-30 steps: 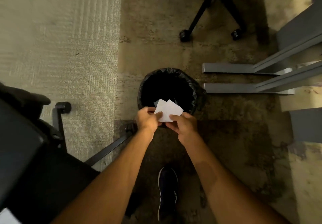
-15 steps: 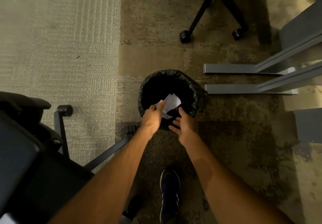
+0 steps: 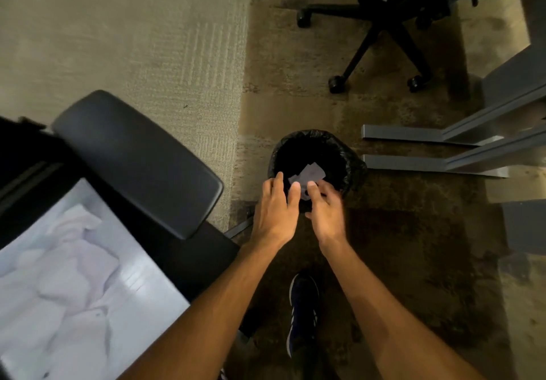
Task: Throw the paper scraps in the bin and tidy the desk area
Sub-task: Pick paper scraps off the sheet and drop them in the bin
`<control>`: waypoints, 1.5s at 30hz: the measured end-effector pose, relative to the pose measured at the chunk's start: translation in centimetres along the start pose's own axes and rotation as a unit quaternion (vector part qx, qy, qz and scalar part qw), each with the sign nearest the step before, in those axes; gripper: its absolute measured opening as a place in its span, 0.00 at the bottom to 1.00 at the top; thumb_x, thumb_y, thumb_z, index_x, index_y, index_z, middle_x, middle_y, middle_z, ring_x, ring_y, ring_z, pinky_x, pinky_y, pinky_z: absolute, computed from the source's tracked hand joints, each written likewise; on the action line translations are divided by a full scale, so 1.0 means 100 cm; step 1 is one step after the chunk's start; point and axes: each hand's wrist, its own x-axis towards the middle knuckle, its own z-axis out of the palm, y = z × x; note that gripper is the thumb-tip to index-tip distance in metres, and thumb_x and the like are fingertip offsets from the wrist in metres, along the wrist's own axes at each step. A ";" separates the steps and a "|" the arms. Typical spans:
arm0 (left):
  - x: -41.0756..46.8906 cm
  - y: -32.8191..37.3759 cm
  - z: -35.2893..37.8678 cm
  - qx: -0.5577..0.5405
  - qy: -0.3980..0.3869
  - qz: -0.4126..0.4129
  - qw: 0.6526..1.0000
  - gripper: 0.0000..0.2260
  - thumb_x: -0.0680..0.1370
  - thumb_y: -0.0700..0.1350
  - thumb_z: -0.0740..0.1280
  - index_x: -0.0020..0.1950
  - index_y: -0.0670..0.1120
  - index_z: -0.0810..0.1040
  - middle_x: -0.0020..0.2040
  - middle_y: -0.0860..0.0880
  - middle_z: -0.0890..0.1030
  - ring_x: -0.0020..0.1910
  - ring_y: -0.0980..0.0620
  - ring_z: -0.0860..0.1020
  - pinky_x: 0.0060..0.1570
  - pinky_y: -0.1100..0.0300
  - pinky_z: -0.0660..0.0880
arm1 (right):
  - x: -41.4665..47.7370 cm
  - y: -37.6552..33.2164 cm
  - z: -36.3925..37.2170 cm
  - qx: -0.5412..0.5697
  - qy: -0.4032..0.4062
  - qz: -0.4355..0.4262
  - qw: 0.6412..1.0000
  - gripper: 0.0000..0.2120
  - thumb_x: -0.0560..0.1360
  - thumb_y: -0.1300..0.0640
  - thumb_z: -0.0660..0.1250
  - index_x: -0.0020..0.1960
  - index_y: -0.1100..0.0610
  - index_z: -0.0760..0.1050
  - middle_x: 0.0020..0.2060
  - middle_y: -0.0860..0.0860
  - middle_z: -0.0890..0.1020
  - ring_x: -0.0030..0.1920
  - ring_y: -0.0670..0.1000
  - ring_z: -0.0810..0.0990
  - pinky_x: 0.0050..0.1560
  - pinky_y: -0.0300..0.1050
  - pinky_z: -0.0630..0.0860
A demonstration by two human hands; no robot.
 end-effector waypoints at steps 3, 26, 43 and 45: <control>-0.034 0.001 -0.030 -0.008 0.019 -0.001 1.000 0.27 0.84 0.59 0.51 0.81 0.50 0.57 0.78 0.48 0.62 0.74 0.47 0.66 0.63 0.59 0.62 | -0.041 -0.007 0.002 -0.055 -0.002 -0.053 0.997 0.20 0.82 0.47 0.63 0.70 0.54 0.75 0.63 0.50 0.76 0.59 0.49 0.78 0.61 0.59 0.79; -0.255 -0.126 -0.192 -0.158 0.290 -0.133 0.934 0.18 0.83 0.49 0.63 0.72 0.47 0.71 0.70 0.48 0.74 0.65 0.50 0.76 0.64 0.57 0.76 | -0.257 -0.011 0.117 -0.180 -0.161 -0.189 0.952 0.14 0.80 0.51 0.67 0.65 0.53 0.76 0.59 0.48 0.77 0.50 0.43 0.78 0.38 0.25 0.71; -0.246 -0.209 -0.229 -0.179 0.276 -0.254 0.909 0.31 0.73 0.45 0.75 0.72 0.48 0.66 0.64 0.44 0.76 0.60 0.47 0.78 0.49 0.63 0.75 | -0.313 0.026 0.212 -0.220 -0.199 -0.059 0.953 0.28 0.74 0.51 0.74 0.70 0.53 0.67 0.62 0.55 0.74 0.56 0.55 0.79 0.51 0.47 0.82; -0.244 -0.213 -0.228 -0.214 0.266 -0.266 0.902 0.25 0.75 0.44 0.74 0.68 0.47 0.69 0.61 0.45 0.78 0.56 0.49 0.79 0.42 0.69 0.72 | -0.314 0.027 0.217 -0.217 -0.200 -0.052 0.954 0.25 0.76 0.52 0.72 0.69 0.53 0.67 0.62 0.55 0.74 0.57 0.57 0.79 0.54 0.55 0.84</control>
